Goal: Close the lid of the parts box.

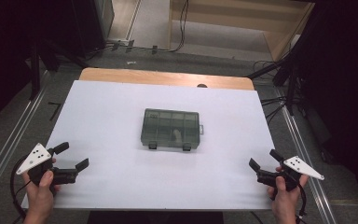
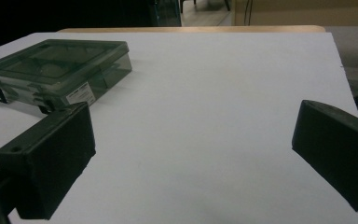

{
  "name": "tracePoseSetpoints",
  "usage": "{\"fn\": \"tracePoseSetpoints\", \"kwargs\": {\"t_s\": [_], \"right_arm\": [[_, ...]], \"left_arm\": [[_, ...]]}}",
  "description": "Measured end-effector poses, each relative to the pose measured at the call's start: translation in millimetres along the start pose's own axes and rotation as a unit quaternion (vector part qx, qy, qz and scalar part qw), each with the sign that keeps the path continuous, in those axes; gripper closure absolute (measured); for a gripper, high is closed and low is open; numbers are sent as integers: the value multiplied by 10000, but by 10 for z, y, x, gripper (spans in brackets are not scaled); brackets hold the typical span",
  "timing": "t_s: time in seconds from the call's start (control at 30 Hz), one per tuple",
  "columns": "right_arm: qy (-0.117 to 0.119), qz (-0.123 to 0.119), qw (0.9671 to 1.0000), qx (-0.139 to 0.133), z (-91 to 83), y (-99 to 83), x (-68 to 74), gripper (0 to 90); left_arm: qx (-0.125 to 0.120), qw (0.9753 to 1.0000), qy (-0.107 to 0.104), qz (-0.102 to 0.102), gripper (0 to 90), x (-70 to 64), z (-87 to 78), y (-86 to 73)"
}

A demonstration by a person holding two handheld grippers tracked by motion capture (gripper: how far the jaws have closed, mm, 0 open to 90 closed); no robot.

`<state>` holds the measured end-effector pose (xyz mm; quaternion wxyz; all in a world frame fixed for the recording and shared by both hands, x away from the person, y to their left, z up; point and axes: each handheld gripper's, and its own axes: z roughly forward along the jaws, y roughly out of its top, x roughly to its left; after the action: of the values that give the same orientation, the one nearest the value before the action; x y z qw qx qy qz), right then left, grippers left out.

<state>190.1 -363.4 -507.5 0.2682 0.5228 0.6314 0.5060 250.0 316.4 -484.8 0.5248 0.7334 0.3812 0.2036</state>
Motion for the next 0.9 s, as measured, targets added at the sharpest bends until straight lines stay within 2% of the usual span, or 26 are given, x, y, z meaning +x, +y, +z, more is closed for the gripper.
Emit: {"fn": "tracePoseSetpoints", "kwargs": {"t_s": [0.1,0.2,0.4,0.57,0.67,0.8,0.9], "right_arm": [[-29,13,10000,-2,-31,-29,-30,0],[-65,17,10000,-47,-66,-58,-62,0],[-109,114,9994,-298,-86,-114,-104,0],[-189,-139,9996,-178,-42,-126,-42,0],[-210,-167,9995,-179,-21,-130,-38,0],[-223,-69,9996,-185,-27,-140,-47,0],[-334,36,9991,-248,-44,-146,-73,0]], "left_arm": [[76,9999,95,75,0,29,-14,-17],[65,9999,102,37,0,47,-26,-20],[-44,10000,-4,-8,0,70,-10,-67],[-160,9999,-2,30,0,49,-22,-88],[-229,9997,6,29,0,41,-40,-100],[-277,9996,0,-73,0,61,-56,-107],[-287,9995,24,-83,0,64,-63,-112]]}}
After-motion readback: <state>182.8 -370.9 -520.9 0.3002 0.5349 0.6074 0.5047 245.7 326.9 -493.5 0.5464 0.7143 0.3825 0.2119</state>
